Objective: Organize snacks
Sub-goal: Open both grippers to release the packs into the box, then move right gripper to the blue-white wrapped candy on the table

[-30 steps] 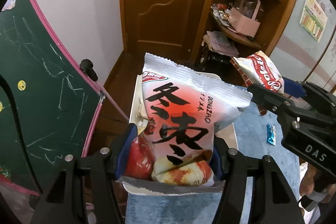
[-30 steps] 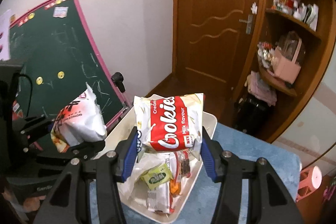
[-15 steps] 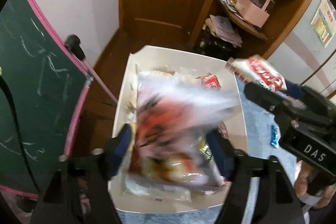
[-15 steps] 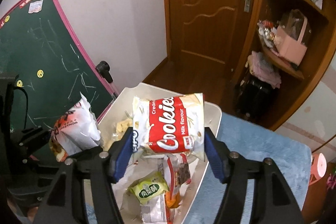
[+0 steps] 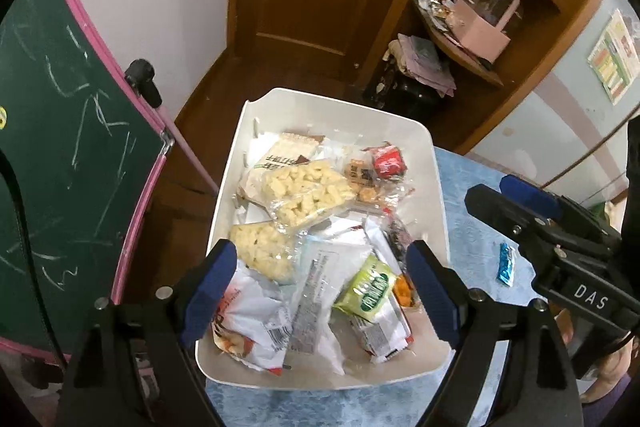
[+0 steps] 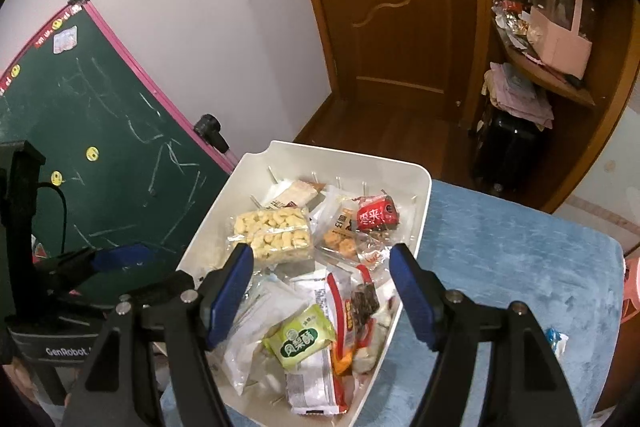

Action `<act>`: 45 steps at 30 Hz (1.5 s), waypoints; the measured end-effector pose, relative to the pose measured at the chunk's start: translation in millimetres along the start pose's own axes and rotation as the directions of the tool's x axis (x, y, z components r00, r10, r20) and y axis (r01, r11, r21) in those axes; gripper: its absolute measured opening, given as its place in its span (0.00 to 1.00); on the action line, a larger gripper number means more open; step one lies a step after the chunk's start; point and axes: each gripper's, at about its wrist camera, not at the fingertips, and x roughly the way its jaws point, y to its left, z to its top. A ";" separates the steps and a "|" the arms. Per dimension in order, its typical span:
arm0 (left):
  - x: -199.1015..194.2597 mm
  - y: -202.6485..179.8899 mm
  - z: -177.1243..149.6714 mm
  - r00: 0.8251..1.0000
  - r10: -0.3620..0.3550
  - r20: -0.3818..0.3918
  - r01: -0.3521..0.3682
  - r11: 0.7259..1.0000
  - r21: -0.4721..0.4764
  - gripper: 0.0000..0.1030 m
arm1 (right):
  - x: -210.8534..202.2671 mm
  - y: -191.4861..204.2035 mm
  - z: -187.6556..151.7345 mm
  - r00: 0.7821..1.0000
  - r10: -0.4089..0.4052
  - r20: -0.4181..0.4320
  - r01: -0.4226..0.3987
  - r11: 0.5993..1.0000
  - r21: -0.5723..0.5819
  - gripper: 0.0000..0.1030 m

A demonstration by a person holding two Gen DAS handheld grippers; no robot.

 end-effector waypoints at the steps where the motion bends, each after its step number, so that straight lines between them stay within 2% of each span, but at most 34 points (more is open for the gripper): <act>1: -5.1 -4.2 -1.0 1.000 -0.001 0.004 0.001 1.000 0.007 0.83 | -4.7 0.3 -0.9 1.000 0.001 0.006 -0.001 1.000 -0.002 0.69; 12: -61.1 -56.0 -19.5 0.997 0.013 0.077 -0.023 0.992 0.126 0.83 | -83.3 -6.5 -22.5 0.995 -0.018 0.093 0.019 1.000 -0.007 0.69; 21: -104.2 -100.2 -42.3 0.993 -0.019 0.117 -0.004 0.981 0.194 0.83 | -157.7 -19.0 -46.7 0.982 -0.071 0.177 0.075 0.997 -0.015 0.69; 26: -111.5 -137.2 -60.4 0.992 -0.033 0.119 0.001 0.965 0.261 0.84 | -187.2 -39.7 -68.9 0.969 -0.142 0.205 0.150 0.988 -0.023 0.69; 33: -87.4 -206.7 -81.3 0.991 -0.005 0.136 -0.050 0.916 0.398 0.84 | -200.7 -96.0 -98.1 0.953 -0.235 0.194 0.235 0.972 0.020 0.69; 37: -56.0 -241.3 -85.2 0.988 0.012 0.155 -0.080 0.893 0.443 0.84 | -191.4 -130.3 -113.1 0.947 -0.272 0.168 0.265 0.962 0.063 0.69; 39: -34.1 -256.2 -85.2 0.982 0.036 0.183 -0.117 0.883 0.454 0.84 | -179.5 -151.1 -120.3 0.949 -0.282 0.140 0.271 0.958 0.092 0.69; 42: -2.4 -269.3 -82.7 0.978 0.060 0.202 -0.146 0.884 0.444 0.84 | -159.8 -174.8 -130.2 0.954 -0.285 0.099 0.270 0.953 0.137 0.69; 45: 35.3 -274.8 -77.0 0.982 0.080 0.170 -0.143 0.902 0.406 0.84 | -133.7 -199.9 -138.4 0.956 -0.287 0.052 0.274 0.944 0.184 0.69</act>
